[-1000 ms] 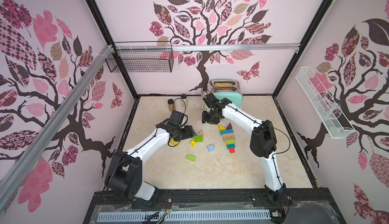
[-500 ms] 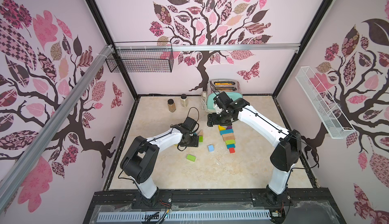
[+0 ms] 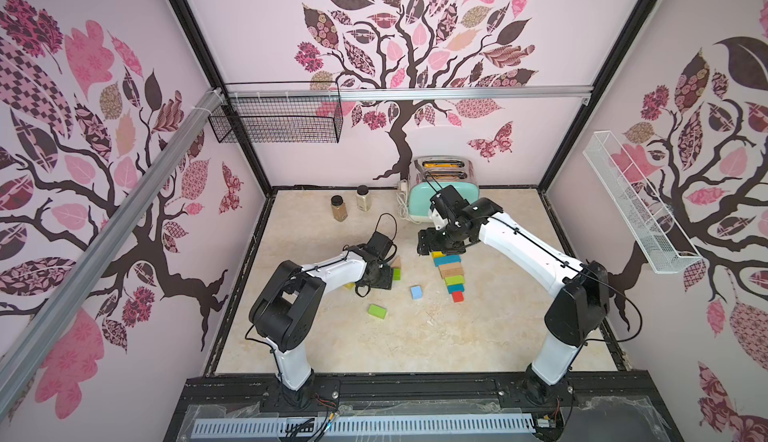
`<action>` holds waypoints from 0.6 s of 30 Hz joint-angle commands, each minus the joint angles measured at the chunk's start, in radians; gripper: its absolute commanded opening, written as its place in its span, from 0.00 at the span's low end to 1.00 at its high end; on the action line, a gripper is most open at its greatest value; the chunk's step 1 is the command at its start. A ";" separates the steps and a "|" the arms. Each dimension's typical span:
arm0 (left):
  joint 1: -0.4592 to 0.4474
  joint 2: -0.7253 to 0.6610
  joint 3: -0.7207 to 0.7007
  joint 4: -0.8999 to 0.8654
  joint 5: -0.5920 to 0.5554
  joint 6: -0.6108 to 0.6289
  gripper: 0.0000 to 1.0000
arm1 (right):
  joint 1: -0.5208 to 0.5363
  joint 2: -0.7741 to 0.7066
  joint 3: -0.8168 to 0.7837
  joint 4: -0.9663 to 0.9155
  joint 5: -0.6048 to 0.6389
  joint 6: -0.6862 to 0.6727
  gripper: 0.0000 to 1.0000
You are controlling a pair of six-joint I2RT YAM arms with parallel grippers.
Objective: Assemble a carrot with building blocks
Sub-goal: Move the building block to the center of the board.
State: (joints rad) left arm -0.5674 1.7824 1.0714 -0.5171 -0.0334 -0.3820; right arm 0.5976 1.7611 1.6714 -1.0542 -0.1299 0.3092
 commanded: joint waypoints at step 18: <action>-0.044 -0.015 -0.034 -0.036 0.028 -0.026 0.25 | -0.005 -0.040 -0.049 0.031 -0.018 0.015 0.70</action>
State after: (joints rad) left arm -0.5930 1.7790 1.0584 -0.5114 -0.0143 -0.3931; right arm 0.5968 1.7596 1.6264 -1.0351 -0.1417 0.3149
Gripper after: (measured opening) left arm 0.334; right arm 0.706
